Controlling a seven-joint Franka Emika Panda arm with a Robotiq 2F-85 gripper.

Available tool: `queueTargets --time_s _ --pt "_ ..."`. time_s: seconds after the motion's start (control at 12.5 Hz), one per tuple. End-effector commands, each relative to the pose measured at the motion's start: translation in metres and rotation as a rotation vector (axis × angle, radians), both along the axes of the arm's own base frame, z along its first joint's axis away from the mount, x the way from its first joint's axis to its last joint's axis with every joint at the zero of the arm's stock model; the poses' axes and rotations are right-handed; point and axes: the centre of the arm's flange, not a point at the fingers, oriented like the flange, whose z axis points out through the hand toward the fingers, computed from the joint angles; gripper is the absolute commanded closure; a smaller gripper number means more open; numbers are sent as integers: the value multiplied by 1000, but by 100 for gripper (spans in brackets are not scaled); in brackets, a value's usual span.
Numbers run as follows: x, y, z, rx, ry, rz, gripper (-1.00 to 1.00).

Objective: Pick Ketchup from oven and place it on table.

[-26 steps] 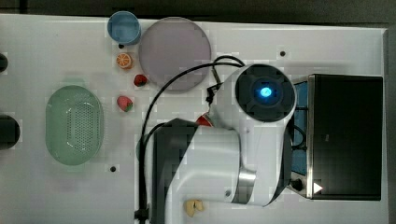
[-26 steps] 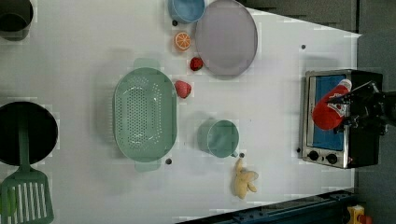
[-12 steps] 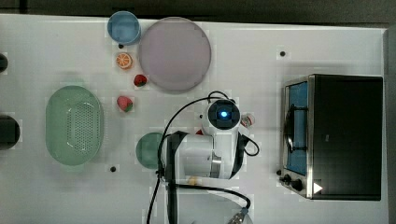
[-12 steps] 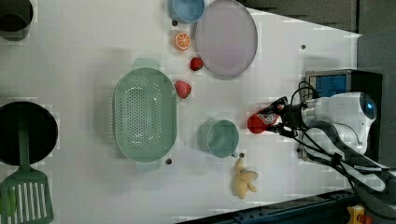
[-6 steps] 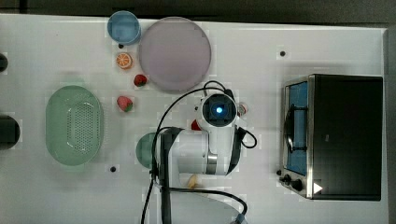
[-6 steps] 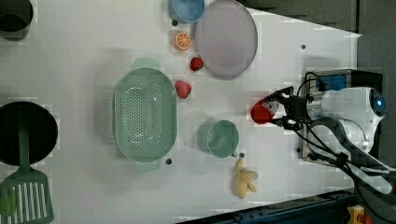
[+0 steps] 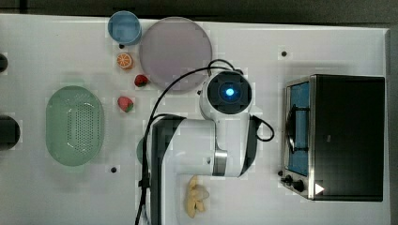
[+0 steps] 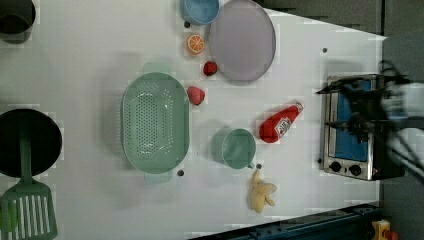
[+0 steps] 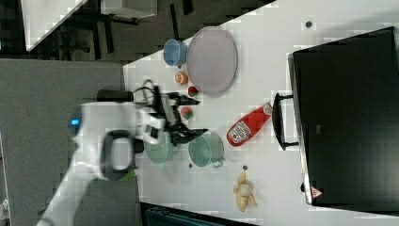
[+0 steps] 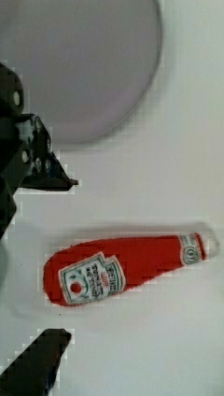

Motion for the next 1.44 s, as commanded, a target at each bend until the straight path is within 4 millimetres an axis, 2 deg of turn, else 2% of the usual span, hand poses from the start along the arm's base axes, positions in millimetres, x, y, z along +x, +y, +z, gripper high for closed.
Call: queueTargets --time_s 0.08,0.16,0.24,0.4,0.48,0.64,1.44 --pt "7 2 121 9 -85 -33 -100" --pt "4 -2 159 8 -93 -39 -100" --pt "-1 -4 187 10 -77 -43 -100" --pt "-11 1 213 13 -15 -36 -100" --pt "-11 0 220 12 -23 -37 -100" --pt "-10 0 226 12 -38 -37 -100" --pt "-7 -1 219 12 -26 -37 -100"
